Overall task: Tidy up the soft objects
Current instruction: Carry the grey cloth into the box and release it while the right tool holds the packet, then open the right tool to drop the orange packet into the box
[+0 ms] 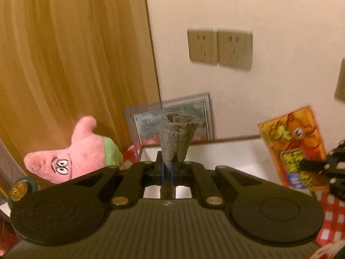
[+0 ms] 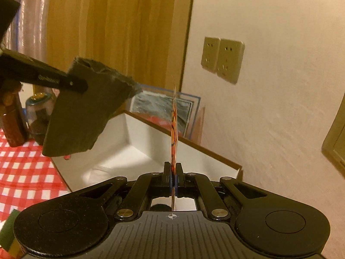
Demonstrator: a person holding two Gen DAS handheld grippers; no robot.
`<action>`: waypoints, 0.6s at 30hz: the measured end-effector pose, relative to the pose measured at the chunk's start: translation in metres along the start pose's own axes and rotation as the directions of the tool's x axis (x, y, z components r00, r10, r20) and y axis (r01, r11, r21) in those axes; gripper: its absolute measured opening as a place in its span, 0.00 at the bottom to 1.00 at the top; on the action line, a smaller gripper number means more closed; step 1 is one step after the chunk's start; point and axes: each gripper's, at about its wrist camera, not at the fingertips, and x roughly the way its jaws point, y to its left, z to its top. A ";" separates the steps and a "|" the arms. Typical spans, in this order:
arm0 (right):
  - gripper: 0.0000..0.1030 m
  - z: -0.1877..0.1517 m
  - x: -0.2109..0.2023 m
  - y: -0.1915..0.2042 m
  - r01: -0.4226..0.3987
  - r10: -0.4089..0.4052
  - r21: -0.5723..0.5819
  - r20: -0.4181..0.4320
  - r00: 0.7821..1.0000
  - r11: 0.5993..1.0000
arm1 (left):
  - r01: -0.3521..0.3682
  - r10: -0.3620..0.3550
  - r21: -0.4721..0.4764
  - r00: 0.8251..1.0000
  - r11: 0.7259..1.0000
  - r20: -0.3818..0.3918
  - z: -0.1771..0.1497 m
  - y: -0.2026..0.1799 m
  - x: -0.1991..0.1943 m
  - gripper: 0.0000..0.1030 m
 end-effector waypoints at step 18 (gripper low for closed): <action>0.02 -0.005 0.042 -0.019 0.002 -0.001 0.015 -0.070 0.998 1.000 | -0.003 0.001 -0.011 0.986 1.000 -0.166 -0.022 0.000 0.038 0.26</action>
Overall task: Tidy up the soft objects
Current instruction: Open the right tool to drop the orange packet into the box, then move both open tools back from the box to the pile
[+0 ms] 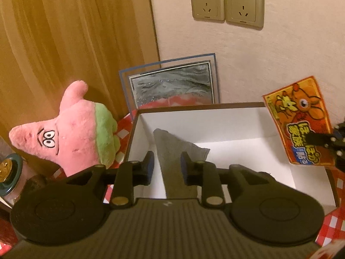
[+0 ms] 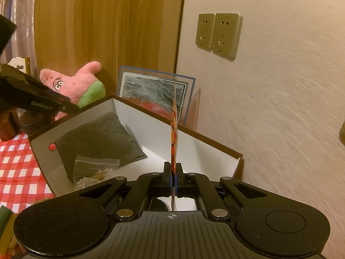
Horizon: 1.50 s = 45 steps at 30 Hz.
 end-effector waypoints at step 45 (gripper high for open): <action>0.61 -0.036 -0.101 0.051 -0.150 0.162 0.259 -0.027 0.986 0.954 | 0.038 -0.070 -0.197 0.985 0.980 -0.155 -0.109 0.011 -0.137 0.50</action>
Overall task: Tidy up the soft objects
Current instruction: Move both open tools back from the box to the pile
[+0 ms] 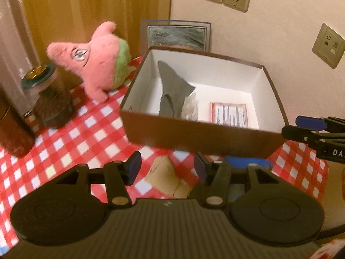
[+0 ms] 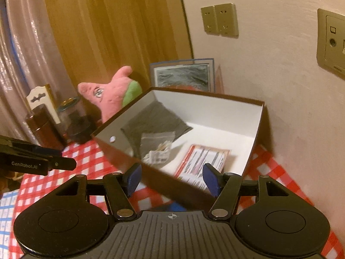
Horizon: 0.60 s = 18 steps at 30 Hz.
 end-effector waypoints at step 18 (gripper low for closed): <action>0.61 -0.062 -0.030 0.046 -0.041 0.040 -0.002 -0.076 0.996 0.999 | -0.035 0.031 -0.088 0.998 0.996 -0.054 -0.088 0.020 -0.044 0.49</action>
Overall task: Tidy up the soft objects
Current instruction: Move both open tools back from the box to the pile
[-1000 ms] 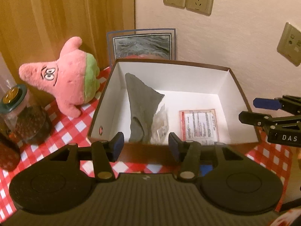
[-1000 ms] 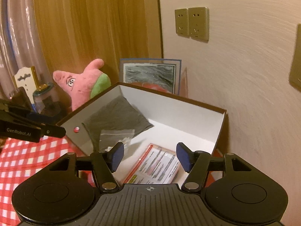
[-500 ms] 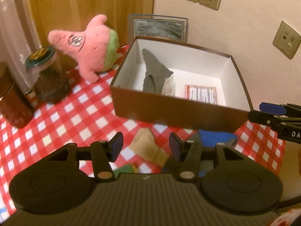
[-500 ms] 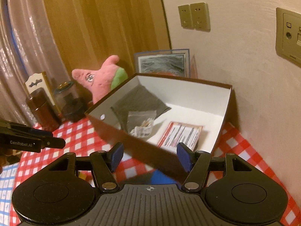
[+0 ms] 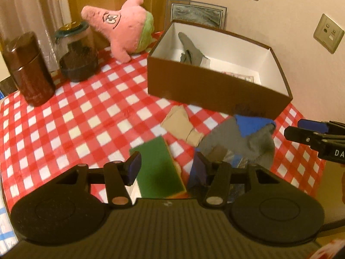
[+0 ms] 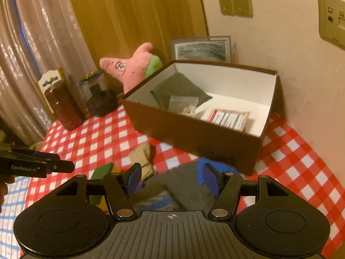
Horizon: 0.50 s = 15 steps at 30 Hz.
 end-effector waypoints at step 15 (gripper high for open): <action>0.61 -0.045 0.003 0.026 -0.021 0.020 -0.015 -0.109 0.994 1.000 | 0.004 -0.006 -0.032 0.999 0.999 -0.053 -0.053 0.013 -0.008 0.50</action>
